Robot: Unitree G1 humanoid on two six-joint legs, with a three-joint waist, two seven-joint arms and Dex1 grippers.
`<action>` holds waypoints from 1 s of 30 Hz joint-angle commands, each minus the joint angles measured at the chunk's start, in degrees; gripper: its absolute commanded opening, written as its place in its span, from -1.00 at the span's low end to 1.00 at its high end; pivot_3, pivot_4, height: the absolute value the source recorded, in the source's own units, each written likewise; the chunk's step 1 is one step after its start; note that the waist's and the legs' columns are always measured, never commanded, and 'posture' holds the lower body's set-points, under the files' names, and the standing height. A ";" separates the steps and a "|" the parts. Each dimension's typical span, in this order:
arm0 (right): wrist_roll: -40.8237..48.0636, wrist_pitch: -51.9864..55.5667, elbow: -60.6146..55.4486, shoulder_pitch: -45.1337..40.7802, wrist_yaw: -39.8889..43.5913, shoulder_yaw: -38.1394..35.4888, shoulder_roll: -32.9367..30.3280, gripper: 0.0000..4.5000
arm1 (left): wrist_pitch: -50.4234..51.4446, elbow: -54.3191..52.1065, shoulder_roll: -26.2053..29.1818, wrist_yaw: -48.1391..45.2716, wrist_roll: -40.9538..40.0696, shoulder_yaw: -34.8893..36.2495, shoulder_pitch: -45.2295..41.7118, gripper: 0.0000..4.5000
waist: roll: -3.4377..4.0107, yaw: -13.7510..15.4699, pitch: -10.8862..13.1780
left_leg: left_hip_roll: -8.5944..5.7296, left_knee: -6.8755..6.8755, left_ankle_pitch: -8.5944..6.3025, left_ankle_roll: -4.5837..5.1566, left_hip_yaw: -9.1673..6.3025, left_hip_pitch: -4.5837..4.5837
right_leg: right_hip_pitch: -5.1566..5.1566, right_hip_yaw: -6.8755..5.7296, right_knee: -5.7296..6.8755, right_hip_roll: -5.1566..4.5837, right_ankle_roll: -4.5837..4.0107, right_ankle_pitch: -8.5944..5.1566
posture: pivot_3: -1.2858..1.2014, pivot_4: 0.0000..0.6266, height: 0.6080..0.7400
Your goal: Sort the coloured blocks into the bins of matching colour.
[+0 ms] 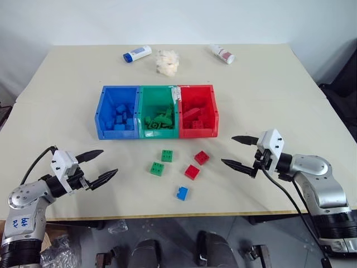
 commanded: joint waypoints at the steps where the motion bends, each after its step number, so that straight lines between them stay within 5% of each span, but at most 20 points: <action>1: 0.18 -1.20 -1.93 -0.37 -0.65 -0.64 0.61 0.99 | -0.33 -1.64 -0.09 0.78 -0.58 0.43 -0.85 1.00 | 0.00 -0.01 0.00 | 0.00 0.00 0.00 0.00 0.00 0.00 | 0.00 0.00 0.00 0.00 0.00 0.00 | 0.03 -0.52 1.00; 12: 0.61 2.18 -4.96 2.22 -1.96 -2.05 -1.22 0.99 | 3.67 -2.05 -0.10 3.87 1.13 -2.57 -3.08 1.00 | 0.00 0.05 0.00 | -0.01 0.10 0.00 0.00 0.02 0.03 | -0.01 0.07 0.15 0.00 0.00 0.01 | 0.03 -0.52 1.00; 20: 4.32 8.70 -12.38 14.42 1.59 -11.58 -11.57 0.99 | 1.42 2.58 0.17 -4.37 -1.23 -3.46 -6.11 1.00 | 0.00 1.47 0.00 | -0.02 0.15 -0.01 0.02 0.04 0.02 | 0.01 0.09 0.11 0.01 0.00 0.01 | 0.03 -0.52 1.00; 30: 7.04 19.26 -18.60 8.30 0.65 -3.64 -10.64 0.99 | 1.37 -4.99 -3.35 -3.12 -2.52 -3.61 -0.90 1.00 | -0.08 0.88 0.04 | 0.25 0.36 -0.03 0.00 0.29 0.17 | 0.00 0.26 -0.03 0.15 -0.22 0.15 | 0.03 -0.52 1.00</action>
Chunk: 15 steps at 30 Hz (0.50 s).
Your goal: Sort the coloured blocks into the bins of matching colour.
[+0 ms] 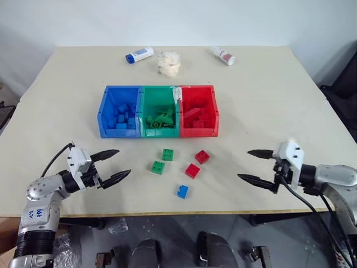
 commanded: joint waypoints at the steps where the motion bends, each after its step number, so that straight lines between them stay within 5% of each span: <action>1: 1.66 3.18 -3.69 -2.95 1.11 3.10 -0.14 0.99 | 0.41 -6.34 -0.90 1.09 -2.17 1.03 2.83 1.00 | 0.00 0.24 0.00 | 0.00 0.00 -0.01 0.00 -0.01 -0.01 | -0.01 -0.01 0.01 0.00 0.00 0.00 | 0.03 -0.52 1.00; 15: -1.52 2.65 -2.33 -17.20 10.59 23.06 7.27 0.99 | 2.73 -20.13 -1.39 3.85 -5.60 3.90 16.50 1.00 | 0.00 0.72 0.00 | 0.53 0.55 -0.42 -0.14 0.02 -0.15 | -0.03 0.10 -0.02 0.54 -0.12 0.02 | 0.03 -0.52 1.00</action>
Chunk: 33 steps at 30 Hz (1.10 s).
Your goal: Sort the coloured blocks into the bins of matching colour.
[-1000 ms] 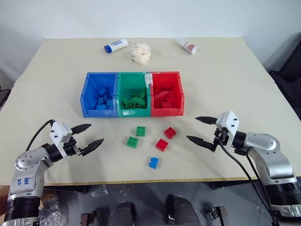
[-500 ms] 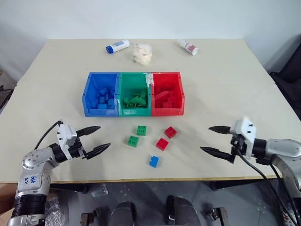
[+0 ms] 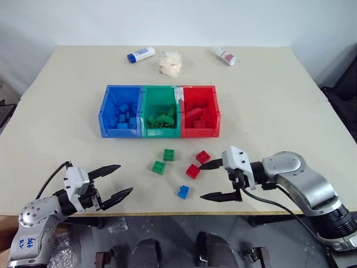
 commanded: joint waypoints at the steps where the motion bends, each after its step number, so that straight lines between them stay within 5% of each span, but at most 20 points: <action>1: -0.20 -0.67 -0.05 -1.41 0.96 1.05 1.34 0.99 | 0.26 -3.17 0.01 0.49 -1.55 1.17 1.37 1.00 | 0.00 0.08 0.00 | -0.01 0.01 -0.01 0.00 0.00 -0.01 | 0.00 0.00 -0.01 0.00 0.00 0.00 | 0.03 -0.52 1.00; 10: -1.93 -3.01 2.55 -2.33 1.03 2.79 5.31 0.99 | 1.69 -4.95 0.27 1.24 -1.89 1.60 2.37 1.00 | 0.00 -0.15 0.00 | 0.04 0.04 -0.04 -0.04 0.05 -0.01 | -0.03 0.03 0.02 0.07 -0.02 0.01 | 0.03 -0.52 1.00; 23: -0.22 -2.48 15.66 -8.10 -5.91 -8.09 8.88 0.99 | 0.03 -2.74 -0.74 0.43 -0.98 -0.06 0.77 1.00 | 0.00 -0.24 0.00 | 0.08 0.05 -0.04 -0.07 0.16 -0.01 | -0.12 0.09 0.10 0.11 -0.06 0.02 | 0.03 -0.52 1.00; 33: -5.36 -3.80 22.56 -8.64 -9.33 -5.92 12.92 0.99 | -1.20 -0.34 -1.11 0.35 -0.26 -1.27 -2.75 1.00 | 0.00 -0.26 0.00 | 0.08 0.07 -0.04 -0.07 0.20 -0.01 | -0.13 0.11 0.38 0.11 -0.06 0.02 | 0.03 -0.52 1.00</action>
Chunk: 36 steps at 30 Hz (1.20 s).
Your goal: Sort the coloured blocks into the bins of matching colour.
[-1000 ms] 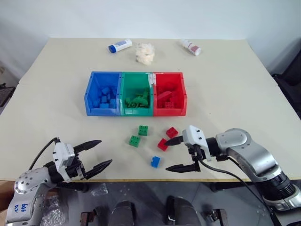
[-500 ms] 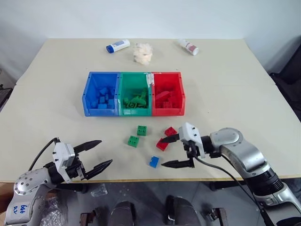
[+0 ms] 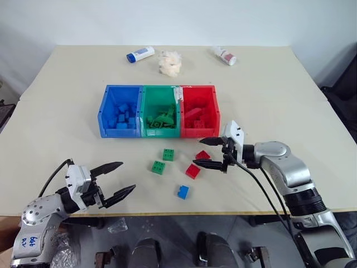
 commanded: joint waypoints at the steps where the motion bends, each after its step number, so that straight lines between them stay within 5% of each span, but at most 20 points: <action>1: -1.19 -1.17 0.54 -0.69 -0.80 0.14 0.73 0.99 | -1.48 -0.08 -0.19 -0.37 -0.05 0.03 -0.49 1.00 | 0.00 -0.05 0.00 | 0.00 0.00 0.00 0.00 0.01 0.00 | -0.02 0.01 0.01 0.00 0.00 0.00 | 0.03 -0.52 1.00; 12: -3.23 -1.95 4.85 -0.10 -3.43 0.37 3.03 0.99 | -2.21 -0.33 -0.07 -0.54 -0.22 -0.70 -0.57 1.00 | 0.00 -0.55 0.00 | 0.01 0.00 0.00 0.00 0.04 0.01 | -0.03 0.05 0.05 0.00 0.00 0.00 | 0.03 -0.52 1.00; 15: -3.18 -1.50 5.54 -0.25 -3.74 0.33 3.36 0.73 | -2.35 0.18 0.30 -1.05 -0.36 -0.50 -0.73 1.00 | 0.00 -0.92 0.00 | 0.01 0.00 0.00 0.00 0.04 0.02 | -0.03 0.05 0.06 0.00 0.00 0.00 | 0.03 -0.52 1.00; 22: -3.26 -2.23 4.80 -0.31 -4.19 -0.35 3.53 -0.31 | -2.04 1.21 1.19 -1.67 -0.04 -0.54 -2.49 1.00 | 0.00 -1.27 0.00 | 0.01 -0.01 0.00 0.00 0.03 0.02 | -0.03 0.05 0.06 0.00 0.00 0.00 | 0.03 -0.52 1.00; 30: 0.53 0.34 -3.95 -1.19 -4.67 -3.48 2.87 -0.33 | -1.99 4.68 1.64 -2.54 0.67 -1.66 -7.32 1.00 | 0.01 -1.29 0.00 | 0.01 -0.02 0.00 0.00 0.04 0.00 | -0.05 0.05 0.06 0.01 0.00 0.00 | 0.03 -0.52 1.00; 36: -3.04 -5.06 6.06 -13.53 -16.81 -7.43 9.99 -0.33 | -3.06 10.20 1.36 -4.85 2.28 -4.10 -13.84 1.00 | 0.02 -1.60 0.01 | 0.02 0.00 0.03 -0.04 0.09 0.01 | -0.12 0.09 0.16 0.02 -0.02 0.00 | 0.03 -0.52 1.00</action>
